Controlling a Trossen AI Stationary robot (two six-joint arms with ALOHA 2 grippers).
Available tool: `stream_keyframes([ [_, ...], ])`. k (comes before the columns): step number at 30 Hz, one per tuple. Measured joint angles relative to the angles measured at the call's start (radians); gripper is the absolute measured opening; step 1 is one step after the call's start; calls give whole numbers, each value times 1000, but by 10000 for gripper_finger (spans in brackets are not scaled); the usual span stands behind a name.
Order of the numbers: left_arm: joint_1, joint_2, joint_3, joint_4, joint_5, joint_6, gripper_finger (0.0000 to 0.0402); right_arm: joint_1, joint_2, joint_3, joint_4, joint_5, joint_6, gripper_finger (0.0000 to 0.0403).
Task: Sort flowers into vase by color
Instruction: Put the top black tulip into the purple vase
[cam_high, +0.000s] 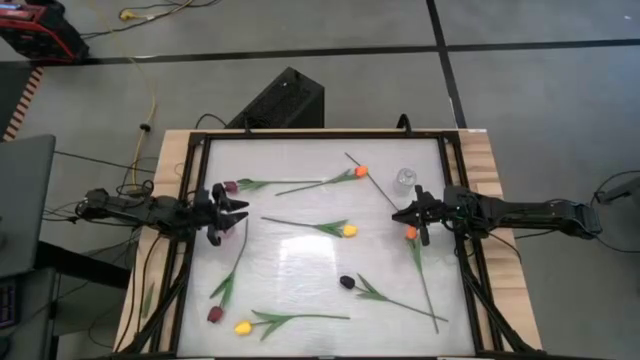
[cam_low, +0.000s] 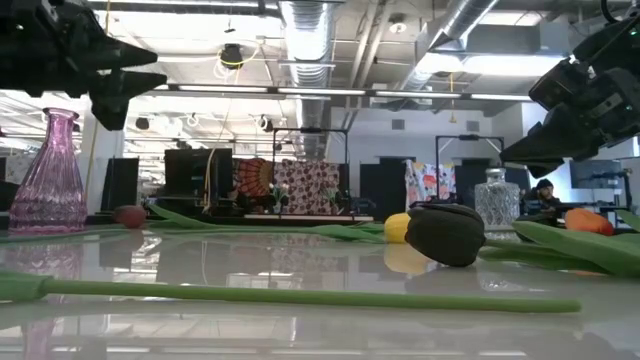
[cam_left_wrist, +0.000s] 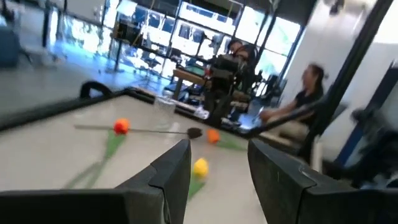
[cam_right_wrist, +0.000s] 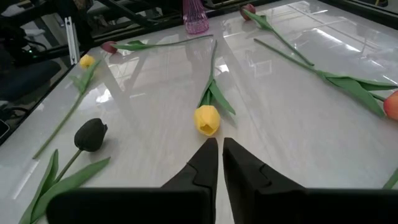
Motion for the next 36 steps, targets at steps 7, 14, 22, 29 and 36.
stream_keyframes([
  [7,0,3,0,23,-47,5,149,0,0,0,4,0,-139,54],
  [14,3,7,0,116,-317,-12,149,-1,0,-7,73,20,-297,54],
  [22,95,139,0,295,-78,39,149,6,0,-3,432,26,-154,54],
  [29,150,529,20,521,43,96,149,5,1,-1,590,78,-49,54],
  [36,153,907,171,676,69,295,149,5,15,113,406,163,-52,54],
])
